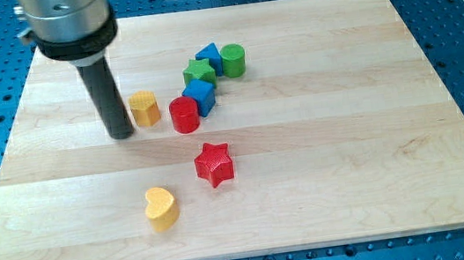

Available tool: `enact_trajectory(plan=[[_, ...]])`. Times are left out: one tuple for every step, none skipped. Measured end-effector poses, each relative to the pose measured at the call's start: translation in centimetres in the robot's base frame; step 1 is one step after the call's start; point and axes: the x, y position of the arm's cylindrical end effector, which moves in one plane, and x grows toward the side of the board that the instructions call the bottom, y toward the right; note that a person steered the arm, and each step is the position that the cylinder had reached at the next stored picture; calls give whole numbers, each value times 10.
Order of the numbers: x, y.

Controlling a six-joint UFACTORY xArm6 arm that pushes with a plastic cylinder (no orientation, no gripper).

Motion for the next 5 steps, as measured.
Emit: enact_trajectory(plan=[[-3,37],[-3,65],[4,36],[53,16],[114,10]])
